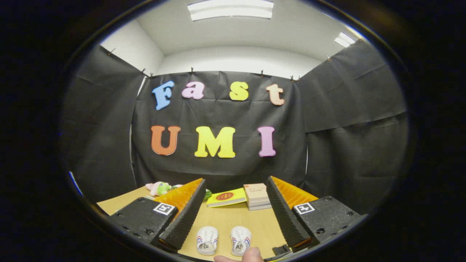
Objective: Open the storage box then place both shoes into the box .Put the left shoe in first, then the right shoe, with the right side of both shoes facing outward in a uniform manner.
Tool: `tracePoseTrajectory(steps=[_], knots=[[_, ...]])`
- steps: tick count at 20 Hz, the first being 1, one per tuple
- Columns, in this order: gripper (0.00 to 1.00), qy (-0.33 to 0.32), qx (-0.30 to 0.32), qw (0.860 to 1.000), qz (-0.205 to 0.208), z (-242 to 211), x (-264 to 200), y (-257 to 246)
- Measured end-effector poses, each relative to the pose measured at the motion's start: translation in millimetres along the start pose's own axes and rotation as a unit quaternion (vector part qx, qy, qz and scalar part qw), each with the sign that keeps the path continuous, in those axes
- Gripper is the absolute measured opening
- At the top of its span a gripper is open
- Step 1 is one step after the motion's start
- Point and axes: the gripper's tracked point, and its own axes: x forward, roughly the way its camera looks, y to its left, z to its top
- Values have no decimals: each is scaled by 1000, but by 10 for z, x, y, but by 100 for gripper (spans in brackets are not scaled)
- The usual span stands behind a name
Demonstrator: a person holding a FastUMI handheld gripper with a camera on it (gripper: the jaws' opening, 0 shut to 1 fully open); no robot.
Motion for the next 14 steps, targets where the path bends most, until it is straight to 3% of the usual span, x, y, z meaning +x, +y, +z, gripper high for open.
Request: tracePoseTrajectory(steps=[14], knots=[[100, 16, 14, 1000, 23, -73, 60, 118]])
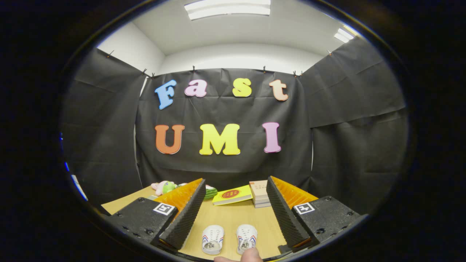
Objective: Open the storage box then place both shoes into the box .Put the left shoe in first, then the right shoe, with the right side of both shoes facing outward in a uniform manner.
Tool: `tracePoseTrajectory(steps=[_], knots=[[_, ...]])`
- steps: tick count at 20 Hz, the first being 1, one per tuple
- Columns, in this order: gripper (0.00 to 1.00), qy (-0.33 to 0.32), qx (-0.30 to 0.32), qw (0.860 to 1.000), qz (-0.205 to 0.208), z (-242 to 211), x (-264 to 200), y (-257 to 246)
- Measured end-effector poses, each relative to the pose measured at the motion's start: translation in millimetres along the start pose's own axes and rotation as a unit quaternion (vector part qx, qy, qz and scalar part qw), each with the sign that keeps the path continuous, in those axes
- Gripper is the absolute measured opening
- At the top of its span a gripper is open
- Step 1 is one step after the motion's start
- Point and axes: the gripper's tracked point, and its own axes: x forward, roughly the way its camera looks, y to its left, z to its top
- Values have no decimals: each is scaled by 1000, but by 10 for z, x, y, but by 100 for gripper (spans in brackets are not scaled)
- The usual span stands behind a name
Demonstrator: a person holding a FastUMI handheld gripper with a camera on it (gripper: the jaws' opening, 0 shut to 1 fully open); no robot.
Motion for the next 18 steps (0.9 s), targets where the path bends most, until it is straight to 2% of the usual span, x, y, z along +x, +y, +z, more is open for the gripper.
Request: tracePoseTrajectory(steps=[9, 13, 18], knots=[[100, 33, 12, 998, 44, -209, 137, 131], [100, 68, 44, 991, 104, -422, 204, 360], [100, 137, 59, 973, 175, -850, 309, 626]])
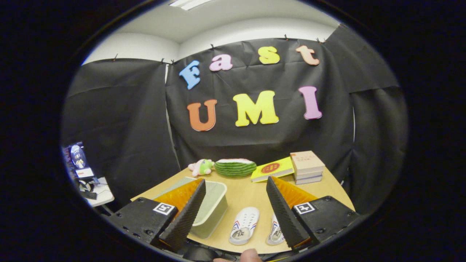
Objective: Open the storage box then place both shoes into the box .Put the left shoe in first, then the right shoe, with the right side of both shoes facing outward in a uniform manner.
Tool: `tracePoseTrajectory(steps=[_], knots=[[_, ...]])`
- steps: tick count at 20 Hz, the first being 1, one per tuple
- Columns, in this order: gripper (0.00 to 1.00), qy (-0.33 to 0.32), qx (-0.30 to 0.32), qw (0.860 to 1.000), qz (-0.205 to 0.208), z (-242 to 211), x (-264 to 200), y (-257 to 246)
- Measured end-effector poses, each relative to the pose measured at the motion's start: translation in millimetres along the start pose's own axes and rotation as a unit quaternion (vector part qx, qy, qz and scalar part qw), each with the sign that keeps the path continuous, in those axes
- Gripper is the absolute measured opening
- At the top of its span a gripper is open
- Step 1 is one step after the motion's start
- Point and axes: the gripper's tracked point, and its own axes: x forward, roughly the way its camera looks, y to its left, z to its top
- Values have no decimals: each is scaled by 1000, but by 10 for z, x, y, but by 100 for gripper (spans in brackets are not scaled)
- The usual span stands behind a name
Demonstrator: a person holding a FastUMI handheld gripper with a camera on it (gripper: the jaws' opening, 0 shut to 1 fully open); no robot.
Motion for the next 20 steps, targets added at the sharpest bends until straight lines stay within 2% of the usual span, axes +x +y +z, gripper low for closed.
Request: tracePoseTrajectory(steps=[6, 12, 18, 20], knots=[[100, 80, 80, 989, 93, -476, 317, 234], [98, 156, 125, 972, 126, -988, 611, 344], [96, 222, 193, 941, 171, -1401, 821, 539], [91, 237, 216, 929, 183, -1512, 906, 607]])
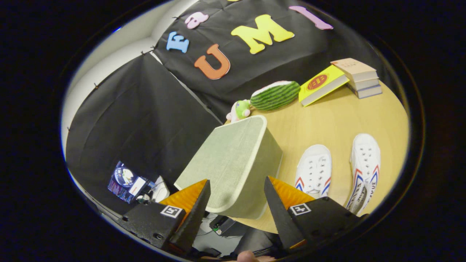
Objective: Open the storage box then place both shoes into the box .Put the left shoe in first, then the right shoe, with the right side of both shoes facing outward in a uniform manner.
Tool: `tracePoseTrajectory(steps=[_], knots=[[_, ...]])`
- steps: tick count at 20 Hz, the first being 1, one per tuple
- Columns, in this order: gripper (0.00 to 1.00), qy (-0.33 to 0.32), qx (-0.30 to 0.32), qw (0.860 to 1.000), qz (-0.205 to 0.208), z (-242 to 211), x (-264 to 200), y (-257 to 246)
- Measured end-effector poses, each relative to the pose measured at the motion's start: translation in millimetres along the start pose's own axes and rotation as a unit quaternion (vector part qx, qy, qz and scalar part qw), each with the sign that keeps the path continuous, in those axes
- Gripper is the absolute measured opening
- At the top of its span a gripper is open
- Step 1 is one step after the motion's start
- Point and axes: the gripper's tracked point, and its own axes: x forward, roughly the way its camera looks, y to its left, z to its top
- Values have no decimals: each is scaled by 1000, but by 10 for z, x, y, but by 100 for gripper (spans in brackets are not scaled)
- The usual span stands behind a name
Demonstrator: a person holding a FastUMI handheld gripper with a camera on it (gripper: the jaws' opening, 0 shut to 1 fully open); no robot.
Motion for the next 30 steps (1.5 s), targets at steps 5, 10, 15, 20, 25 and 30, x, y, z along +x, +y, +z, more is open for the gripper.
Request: tracePoseTrajectory(steps=[5, 10, 15, 20, 25, 30], knots=[[76, 29, 54, 997, 37, -82, 199, 27], [39, 36, 86, 994, 64, -80, 211, 135], [13, 21, 104, 991, 86, 17, 140, 230], [6, 0, 91, 990, 104, 230, 79, 576], [6, -9, 33, 994, 100, 424, 42, 1130], [6, 4, -45, 995, 91, 530, 234, 1746]])
